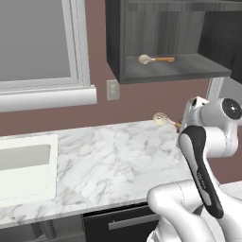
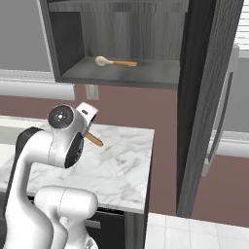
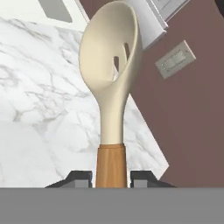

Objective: Organize the utensils by type. Pick up the wooden spoons from the counter and place them in the open cabinet. Then pick up the metallic utensils from the counter and place them in the open drawer.

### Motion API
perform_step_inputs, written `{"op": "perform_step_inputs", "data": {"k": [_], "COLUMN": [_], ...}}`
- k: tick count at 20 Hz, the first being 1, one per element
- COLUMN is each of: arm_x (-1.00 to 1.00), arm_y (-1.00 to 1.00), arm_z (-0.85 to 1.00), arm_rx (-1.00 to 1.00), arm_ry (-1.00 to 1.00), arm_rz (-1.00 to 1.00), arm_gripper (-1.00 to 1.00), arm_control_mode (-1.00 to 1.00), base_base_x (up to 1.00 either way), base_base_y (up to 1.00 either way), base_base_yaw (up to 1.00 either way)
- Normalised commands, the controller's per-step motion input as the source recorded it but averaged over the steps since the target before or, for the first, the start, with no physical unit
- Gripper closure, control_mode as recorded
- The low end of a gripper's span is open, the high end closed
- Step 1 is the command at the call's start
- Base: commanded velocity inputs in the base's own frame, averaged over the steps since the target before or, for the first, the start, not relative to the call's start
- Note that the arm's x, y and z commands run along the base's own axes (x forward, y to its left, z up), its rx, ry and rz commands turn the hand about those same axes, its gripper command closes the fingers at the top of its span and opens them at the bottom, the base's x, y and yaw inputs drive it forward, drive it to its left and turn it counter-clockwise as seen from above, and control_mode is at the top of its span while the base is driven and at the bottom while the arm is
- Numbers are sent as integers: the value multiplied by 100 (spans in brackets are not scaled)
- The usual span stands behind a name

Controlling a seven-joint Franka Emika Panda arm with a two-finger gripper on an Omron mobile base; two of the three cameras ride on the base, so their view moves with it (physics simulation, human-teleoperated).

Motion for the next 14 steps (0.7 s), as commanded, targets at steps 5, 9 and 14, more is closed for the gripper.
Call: {"op": "perform_step_inputs", "data": {"k": [5, 9, 14], "arm_x": [38, 32, 8], "arm_y": [-25, -19, -6], "arm_z": [54, 53, 50], "arm_rx": [-1, -14, -24], "arm_ry": [3, -2, -10], "arm_rz": [10, 7, 1], "arm_gripper": [100, 100, 100], "arm_control_mode": [-100, -100, -100], "base_base_x": [0, 0, 0], "base_base_y": [0, 0, 0], "base_base_yaw": [0, 0, 0]}}
